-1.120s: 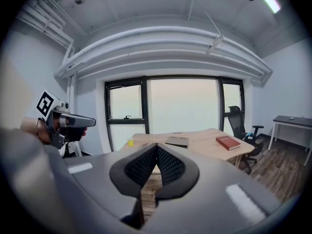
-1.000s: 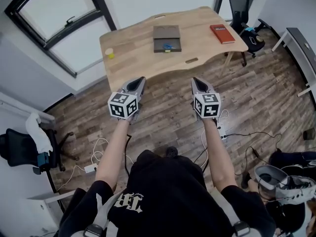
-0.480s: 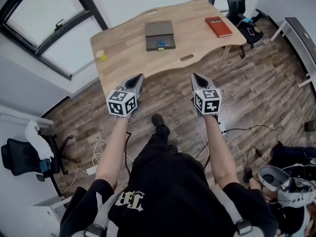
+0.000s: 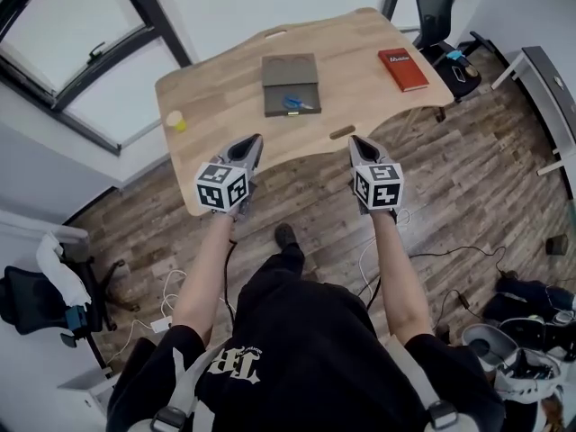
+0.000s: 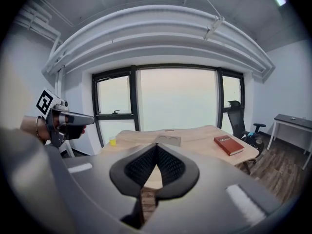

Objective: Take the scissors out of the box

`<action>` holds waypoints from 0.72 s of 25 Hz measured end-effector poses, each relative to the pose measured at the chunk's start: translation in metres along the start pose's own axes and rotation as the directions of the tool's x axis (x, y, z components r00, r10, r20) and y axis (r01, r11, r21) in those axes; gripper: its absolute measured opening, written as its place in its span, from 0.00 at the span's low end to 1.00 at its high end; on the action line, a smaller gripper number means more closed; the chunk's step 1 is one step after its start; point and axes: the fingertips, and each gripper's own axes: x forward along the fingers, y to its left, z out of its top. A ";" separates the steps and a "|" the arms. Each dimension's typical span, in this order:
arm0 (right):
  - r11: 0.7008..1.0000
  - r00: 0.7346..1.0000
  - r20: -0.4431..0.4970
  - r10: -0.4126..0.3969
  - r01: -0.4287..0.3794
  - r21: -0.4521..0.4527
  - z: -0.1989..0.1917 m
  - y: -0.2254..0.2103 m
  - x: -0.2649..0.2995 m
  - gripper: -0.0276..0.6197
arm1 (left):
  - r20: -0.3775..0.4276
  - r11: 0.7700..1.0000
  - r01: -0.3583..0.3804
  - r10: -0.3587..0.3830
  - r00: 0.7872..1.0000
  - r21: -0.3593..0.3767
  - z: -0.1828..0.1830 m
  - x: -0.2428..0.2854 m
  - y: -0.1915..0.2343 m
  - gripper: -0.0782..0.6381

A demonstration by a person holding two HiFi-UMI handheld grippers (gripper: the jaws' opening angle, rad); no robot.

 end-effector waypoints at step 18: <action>1.000 0.998 -0.066 0.014 -0.016 -0.023 0.042 -0.005 0.144 0.05 | -0.003 0.997 -0.007 0.007 1.000 -0.071 0.021 0.076 0.128 0.11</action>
